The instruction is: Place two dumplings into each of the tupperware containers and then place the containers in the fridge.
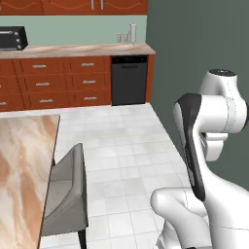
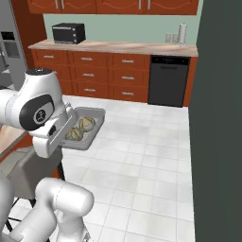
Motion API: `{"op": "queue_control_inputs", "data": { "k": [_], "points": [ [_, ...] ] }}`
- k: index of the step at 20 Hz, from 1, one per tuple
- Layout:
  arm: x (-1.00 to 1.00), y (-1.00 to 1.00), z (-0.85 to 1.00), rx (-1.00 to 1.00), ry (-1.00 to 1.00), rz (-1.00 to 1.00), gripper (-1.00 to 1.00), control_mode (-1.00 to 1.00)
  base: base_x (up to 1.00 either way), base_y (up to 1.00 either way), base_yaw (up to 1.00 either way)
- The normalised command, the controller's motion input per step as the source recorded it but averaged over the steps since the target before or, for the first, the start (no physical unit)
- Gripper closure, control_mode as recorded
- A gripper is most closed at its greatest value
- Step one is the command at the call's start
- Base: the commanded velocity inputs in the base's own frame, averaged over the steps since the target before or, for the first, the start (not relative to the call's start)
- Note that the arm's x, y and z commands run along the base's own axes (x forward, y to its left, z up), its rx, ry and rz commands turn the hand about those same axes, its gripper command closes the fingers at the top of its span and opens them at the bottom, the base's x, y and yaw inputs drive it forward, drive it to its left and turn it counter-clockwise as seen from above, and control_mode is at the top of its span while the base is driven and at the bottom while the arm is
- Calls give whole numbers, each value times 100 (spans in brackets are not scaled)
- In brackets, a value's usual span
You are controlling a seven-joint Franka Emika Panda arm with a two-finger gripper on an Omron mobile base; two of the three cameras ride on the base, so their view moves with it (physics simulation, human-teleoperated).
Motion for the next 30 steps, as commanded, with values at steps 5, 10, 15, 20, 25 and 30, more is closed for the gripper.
{"op": "queue_control_inputs", "data": {
  "k": [5, 10, 15, 20, 25, 30],
  "points": [
    [0, 0, 0, 0, 0, 0, 100, 100, 100, -38, 0],
    [0, 0, 0, 0, 0, 0, 100, 100, 100, -35, 9],
    [0, 0, 0, 0, 0, 0, 100, 100, 100, -30, 25],
    [0, 0, 0, 0, 0, 0, 100, 100, 100, -38, 42],
    [0, 0, 0, 0, 0, 0, 100, 100, 100, -49, 45],
    [0, 0, 0, 0, 0, 0, 100, 100, 100, -56, 44]
  ]
}}
